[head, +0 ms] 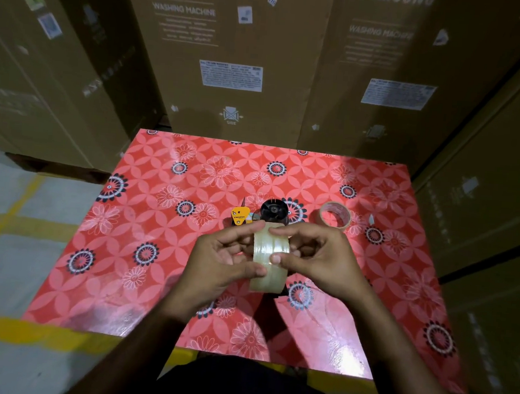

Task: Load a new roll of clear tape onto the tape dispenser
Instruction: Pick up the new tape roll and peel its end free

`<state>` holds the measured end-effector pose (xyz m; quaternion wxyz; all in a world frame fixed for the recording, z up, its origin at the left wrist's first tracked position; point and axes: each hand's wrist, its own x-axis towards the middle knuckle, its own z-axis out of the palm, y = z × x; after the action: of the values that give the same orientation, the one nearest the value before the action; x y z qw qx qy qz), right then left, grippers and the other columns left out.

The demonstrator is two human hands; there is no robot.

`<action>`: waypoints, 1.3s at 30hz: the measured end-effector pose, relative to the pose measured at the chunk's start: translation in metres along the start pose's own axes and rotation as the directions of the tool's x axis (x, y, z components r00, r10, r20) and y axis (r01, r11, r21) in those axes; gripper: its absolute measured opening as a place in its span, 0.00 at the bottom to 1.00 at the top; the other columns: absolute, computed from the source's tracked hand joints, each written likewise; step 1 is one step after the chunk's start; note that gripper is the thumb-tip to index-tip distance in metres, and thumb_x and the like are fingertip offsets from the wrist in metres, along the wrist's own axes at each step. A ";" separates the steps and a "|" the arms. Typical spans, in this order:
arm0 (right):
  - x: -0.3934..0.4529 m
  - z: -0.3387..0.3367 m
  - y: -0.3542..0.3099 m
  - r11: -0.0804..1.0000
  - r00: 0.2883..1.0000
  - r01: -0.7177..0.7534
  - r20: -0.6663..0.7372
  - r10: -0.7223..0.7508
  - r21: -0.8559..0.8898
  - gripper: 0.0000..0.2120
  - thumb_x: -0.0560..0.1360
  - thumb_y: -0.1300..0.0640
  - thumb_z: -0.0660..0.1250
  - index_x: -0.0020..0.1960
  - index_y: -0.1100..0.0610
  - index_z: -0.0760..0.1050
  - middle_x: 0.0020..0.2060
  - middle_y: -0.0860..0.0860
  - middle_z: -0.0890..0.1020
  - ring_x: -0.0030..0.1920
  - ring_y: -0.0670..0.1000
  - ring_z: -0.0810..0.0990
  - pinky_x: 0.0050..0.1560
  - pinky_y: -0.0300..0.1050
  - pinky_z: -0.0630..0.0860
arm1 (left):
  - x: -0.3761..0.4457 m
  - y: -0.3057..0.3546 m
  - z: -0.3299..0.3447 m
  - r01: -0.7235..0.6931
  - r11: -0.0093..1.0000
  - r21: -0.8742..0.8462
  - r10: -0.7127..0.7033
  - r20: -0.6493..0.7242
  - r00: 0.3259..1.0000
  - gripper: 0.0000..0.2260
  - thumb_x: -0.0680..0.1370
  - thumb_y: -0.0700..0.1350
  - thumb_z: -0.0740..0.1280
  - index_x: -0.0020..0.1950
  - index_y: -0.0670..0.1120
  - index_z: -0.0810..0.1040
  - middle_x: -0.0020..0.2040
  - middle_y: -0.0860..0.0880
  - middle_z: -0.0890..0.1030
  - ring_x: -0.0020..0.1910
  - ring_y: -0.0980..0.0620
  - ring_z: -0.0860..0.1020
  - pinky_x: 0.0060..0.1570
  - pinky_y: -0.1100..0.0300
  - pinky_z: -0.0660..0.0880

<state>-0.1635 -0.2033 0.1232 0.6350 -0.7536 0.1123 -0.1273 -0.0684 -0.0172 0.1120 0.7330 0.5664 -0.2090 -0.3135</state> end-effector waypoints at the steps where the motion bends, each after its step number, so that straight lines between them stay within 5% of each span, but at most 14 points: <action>1: 0.001 0.001 -0.001 1.000 1.000 0.010 -0.023 -0.011 -0.013 0.05 0.72 0.53 0.77 0.48 0.48 0.86 0.31 0.59 0.83 0.29 0.59 0.80 0.34 0.61 0.82 | -0.001 0.000 0.000 0.007 1.000 0.009 -0.008 0.016 1.000 0.31 0.62 0.28 0.80 0.62 0.48 0.84 0.54 0.44 0.87 0.54 0.45 0.85 0.49 0.55 0.83; 6: 0.004 0.000 -0.010 0.996 0.999 0.026 -0.024 -0.028 -0.089 0.07 0.81 0.56 0.68 0.48 0.58 0.82 0.28 0.59 0.80 0.26 0.59 0.82 0.29 0.65 0.80 | -0.001 0.003 0.004 0.013 1.000 -0.008 -0.012 0.017 1.000 0.27 0.66 0.31 0.77 0.64 0.44 0.81 0.57 0.43 0.86 0.58 0.47 0.84 0.54 0.57 0.81; 11: 0.004 -0.010 -0.006 0.991 0.983 -0.033 0.177 0.056 -0.133 0.16 0.66 0.52 0.82 0.48 0.47 0.78 0.32 0.55 0.79 0.32 0.51 0.77 0.35 0.55 0.77 | -0.001 0.000 0.001 0.024 1.000 0.009 -0.024 0.021 0.999 0.30 0.63 0.29 0.79 0.62 0.47 0.83 0.55 0.43 0.87 0.54 0.47 0.85 0.52 0.57 0.82; 16: 0.010 -0.009 -0.006 0.991 0.988 -0.073 0.131 0.087 -0.112 0.05 0.79 0.58 0.71 0.46 0.54 0.75 0.28 0.64 0.80 0.27 0.65 0.80 0.30 0.60 0.80 | 0.000 0.001 0.000 0.038 0.997 0.069 -0.041 0.048 0.998 0.28 0.63 0.33 0.80 0.60 0.52 0.86 0.53 0.43 0.86 0.45 0.48 0.85 0.47 0.55 0.84; 19: 0.010 -0.005 -0.009 0.978 0.999 0.017 0.048 -0.007 -0.207 0.06 0.82 0.55 0.65 0.47 0.56 0.74 0.29 0.55 0.80 0.27 0.51 0.81 0.31 0.51 0.79 | 0.002 0.000 0.001 0.029 0.999 0.044 -0.030 0.019 0.999 0.28 0.64 0.31 0.78 0.61 0.49 0.84 0.54 0.42 0.87 0.50 0.46 0.86 0.49 0.55 0.83; 23: 0.010 -0.008 -0.010 0.981 0.985 -0.026 0.160 0.058 -0.194 0.17 0.70 0.44 0.75 0.50 0.50 0.73 0.30 0.54 0.79 0.31 0.54 0.78 0.33 0.57 0.78 | 0.005 -0.001 0.002 0.042 0.998 0.039 -0.043 0.008 0.999 0.29 0.62 0.30 0.78 0.62 0.45 0.82 0.51 0.44 0.87 0.49 0.50 0.86 0.47 0.59 0.83; 27: 0.016 -0.015 -0.008 0.979 0.959 -0.098 0.247 0.141 -0.180 0.18 0.73 0.54 0.78 0.49 0.57 0.70 0.24 0.57 0.76 0.25 0.52 0.77 0.27 0.50 0.73 | 0.006 -0.001 0.000 0.050 0.990 0.130 -0.062 0.092 0.994 0.30 0.62 0.32 0.82 0.60 0.53 0.86 0.57 0.41 0.85 0.43 0.46 0.81 0.48 0.53 0.83; 30: 0.017 -0.010 -0.006 0.988 0.977 -0.107 0.175 0.125 -0.109 0.09 0.82 0.59 0.68 0.47 0.61 0.70 0.24 0.56 0.78 0.23 0.52 0.80 0.26 0.43 0.75 | 0.007 -0.001 -0.002 0.033 0.992 0.118 -0.045 0.098 0.994 0.28 0.64 0.35 0.82 0.61 0.54 0.85 0.62 0.40 0.84 0.49 0.40 0.81 0.53 0.46 0.81; 34: 0.016 -0.002 0.003 0.994 0.996 -0.069 0.047 0.072 -0.079 0.10 0.82 0.51 0.64 0.46 0.56 0.73 0.28 0.47 0.77 0.29 0.49 0.77 0.33 0.46 0.73 | 0.010 0.001 0.001 0.001 1.000 0.025 -0.002 0.035 0.999 0.24 0.65 0.38 0.83 0.59 0.50 0.85 0.51 0.45 0.86 0.51 0.51 0.83 0.53 0.57 0.81; 36: 0.012 -0.001 0.006 0.995 0.991 -0.097 0.091 0.096 0.005 0.07 0.78 0.50 0.68 0.51 0.53 0.75 0.32 0.48 0.79 0.35 0.50 0.78 0.37 0.48 0.76 | 0.011 0.001 0.001 -0.003 1.000 0.012 0.003 0.009 1.000 0.23 0.66 0.33 0.79 0.60 0.44 0.82 0.49 0.47 0.87 0.50 0.54 0.84 0.51 0.61 0.81; 39: 0.008 -0.003 0.009 0.995 0.981 -0.099 0.167 0.097 0.006 0.19 0.69 0.52 0.79 0.54 0.51 0.74 0.33 0.47 0.81 0.36 0.50 0.79 0.40 0.49 0.77 | 0.011 0.000 -0.002 0.007 0.999 0.036 -0.007 0.020 1.000 0.26 0.65 0.30 0.77 0.61 0.43 0.81 0.50 0.47 0.87 0.50 0.53 0.85 0.49 0.60 0.81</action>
<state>-0.1572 -0.2097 0.1149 0.6532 -0.7505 0.0949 -0.0332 -0.0585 -0.0234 0.1112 0.7194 0.5770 -0.2202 -0.3180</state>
